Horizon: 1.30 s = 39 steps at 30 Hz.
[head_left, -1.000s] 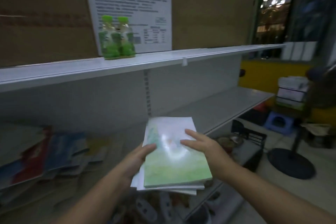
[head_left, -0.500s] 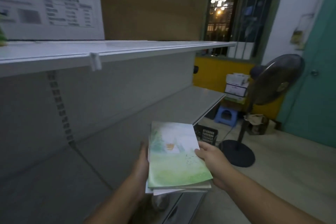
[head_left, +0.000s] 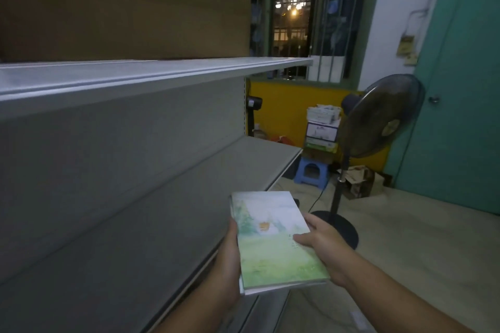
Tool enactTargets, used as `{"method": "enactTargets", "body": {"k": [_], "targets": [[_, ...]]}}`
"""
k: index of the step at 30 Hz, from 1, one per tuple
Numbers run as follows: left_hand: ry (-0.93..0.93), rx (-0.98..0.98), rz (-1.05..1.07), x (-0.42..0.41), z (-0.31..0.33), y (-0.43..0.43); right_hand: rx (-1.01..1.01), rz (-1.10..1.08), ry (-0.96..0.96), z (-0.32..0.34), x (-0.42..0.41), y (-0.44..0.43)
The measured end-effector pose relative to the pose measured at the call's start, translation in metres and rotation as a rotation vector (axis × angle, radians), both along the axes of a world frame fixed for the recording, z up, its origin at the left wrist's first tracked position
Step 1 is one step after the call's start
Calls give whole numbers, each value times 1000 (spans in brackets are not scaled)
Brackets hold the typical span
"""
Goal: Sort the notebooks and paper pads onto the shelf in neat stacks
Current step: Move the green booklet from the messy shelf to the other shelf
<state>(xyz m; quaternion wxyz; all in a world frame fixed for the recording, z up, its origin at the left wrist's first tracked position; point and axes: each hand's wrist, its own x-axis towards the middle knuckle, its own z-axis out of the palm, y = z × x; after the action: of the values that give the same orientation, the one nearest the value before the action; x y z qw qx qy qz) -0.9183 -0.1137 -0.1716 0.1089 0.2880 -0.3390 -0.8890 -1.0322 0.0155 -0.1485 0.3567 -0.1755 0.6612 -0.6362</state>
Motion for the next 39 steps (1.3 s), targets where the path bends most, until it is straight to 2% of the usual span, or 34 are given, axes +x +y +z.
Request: {"method": "enactTargets", "body": {"k": [2, 5, 9, 14, 18, 22, 26, 30, 36, 38, 39], "targets": [[-27, -21, 60, -29, -6, -1, -7, 17, 31, 2, -32, 0], [-86, -158, 119, -66, -2, -1, -19, 60, 58, 6, -78, -7], [-204, -325, 338, -104, 2, -5, 3, 162, 82, 8, -125, -33], [-238, -415, 522, -133, 14, -15, 64, 352, 113, 11, -169, -79], [-181, -483, 589, -162, 34, -42, 46, 385, 161, 14, -205, -126], [-134, -476, 604, -200, 40, -81, 27, 367, 160, 16, -238, -165], [-266, -434, 627, -260, 31, -120, 135, 245, 173, 13, -296, -199], [-331, -431, 691, -316, 19, -154, 170, 224, 208, 14, -352, -224], [-431, -520, 632, -366, 5, -189, 221, 288, 189, -2, -415, -282], [-461, -607, 572, -377, 2, -195, 187, 329, 155, -4, -431, -300], [-526, -715, 495, -380, 1, -196, 185, 357, 148, -6, -440, -312]]}}
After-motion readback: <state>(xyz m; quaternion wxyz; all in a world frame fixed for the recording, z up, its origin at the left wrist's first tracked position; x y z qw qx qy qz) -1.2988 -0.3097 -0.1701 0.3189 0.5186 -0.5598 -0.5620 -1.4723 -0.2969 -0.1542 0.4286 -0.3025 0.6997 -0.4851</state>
